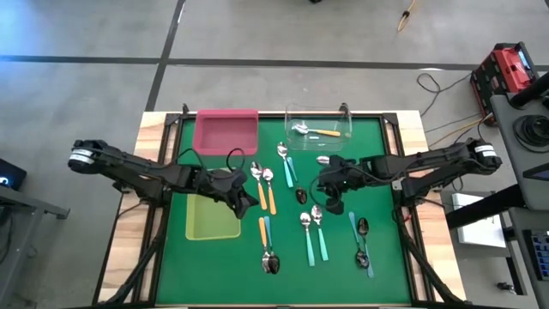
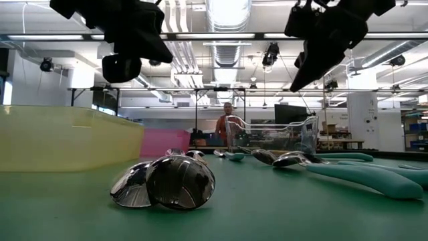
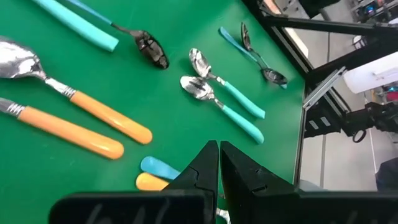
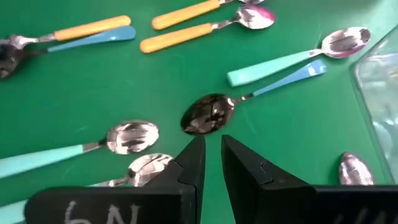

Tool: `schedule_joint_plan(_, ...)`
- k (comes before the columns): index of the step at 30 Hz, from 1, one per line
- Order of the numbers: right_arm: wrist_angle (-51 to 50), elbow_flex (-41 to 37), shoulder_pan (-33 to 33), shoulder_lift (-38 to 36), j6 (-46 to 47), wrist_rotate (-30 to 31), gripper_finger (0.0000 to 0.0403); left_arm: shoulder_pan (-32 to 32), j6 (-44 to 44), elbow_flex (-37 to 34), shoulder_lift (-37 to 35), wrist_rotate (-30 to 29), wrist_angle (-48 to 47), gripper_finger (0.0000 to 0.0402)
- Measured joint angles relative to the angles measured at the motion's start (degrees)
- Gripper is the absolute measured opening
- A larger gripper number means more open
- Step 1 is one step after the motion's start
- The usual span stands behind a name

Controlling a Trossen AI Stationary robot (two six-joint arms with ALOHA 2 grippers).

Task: Sort silverware by color (type)
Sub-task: Put the blue spoon into the yellow bin

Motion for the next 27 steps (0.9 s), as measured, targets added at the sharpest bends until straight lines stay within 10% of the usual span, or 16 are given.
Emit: schedule_joint_plan(27,-4.6,0.1,2.3,0.0,19.8,-3.6,0.0043,-1.6,9.9,0.0,0.3,-0.8,7.9,0.0)
